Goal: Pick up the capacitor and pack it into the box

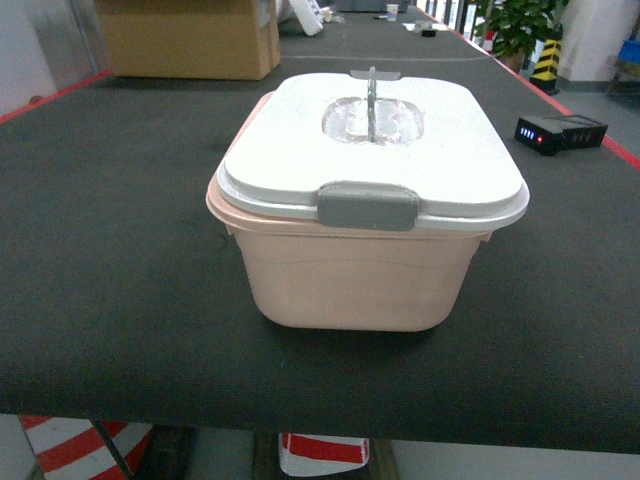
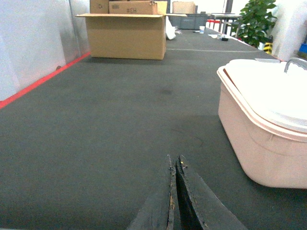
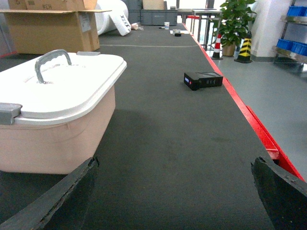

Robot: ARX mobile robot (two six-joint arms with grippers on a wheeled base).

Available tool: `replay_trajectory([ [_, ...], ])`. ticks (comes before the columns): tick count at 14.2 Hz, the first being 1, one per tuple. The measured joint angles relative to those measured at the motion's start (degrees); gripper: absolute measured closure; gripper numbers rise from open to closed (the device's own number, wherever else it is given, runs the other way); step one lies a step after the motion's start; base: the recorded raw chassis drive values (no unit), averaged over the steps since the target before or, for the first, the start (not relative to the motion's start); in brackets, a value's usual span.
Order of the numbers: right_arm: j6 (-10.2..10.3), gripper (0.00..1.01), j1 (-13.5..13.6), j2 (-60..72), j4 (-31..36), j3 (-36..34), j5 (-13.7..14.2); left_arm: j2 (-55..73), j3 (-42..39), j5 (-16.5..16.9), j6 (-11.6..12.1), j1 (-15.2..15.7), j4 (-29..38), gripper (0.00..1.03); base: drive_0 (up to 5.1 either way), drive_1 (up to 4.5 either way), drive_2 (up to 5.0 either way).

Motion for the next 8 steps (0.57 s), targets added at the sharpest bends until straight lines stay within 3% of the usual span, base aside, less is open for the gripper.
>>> replay_trajectory([
  [1, 0.00, 0.03, 0.00, 0.00, 0.00, 0.00, 0.00, -2.69, 0.00, 0.00, 0.00, 0.00, -2.54, 1.01, 0.0, 0.00, 0.0],
  [3, -0.02, 0.03, 0.00, 0.00, 0.04, 0.00, -0.04, -14.32, 0.15, -0.15, 0.00, 0.00, -14.82, 1.01, 0.0, 0.00, 0.0],
  [6, -0.02, 0.03, 0.00, 0.00, 0.02, 0.00, 0.00, -14.32, 0.02, 0.04, -0.02, 0.04, -15.10, 1.00, 0.0, 0.00, 0.0],
  [8, -0.02, 0.03, 0.00, 0.00, 0.00, 0.00, 0.00, -14.32, 0.02, 0.00, 0.00, 0.04, -15.08, 0.82, 0.0, 0.00, 0.0],
])
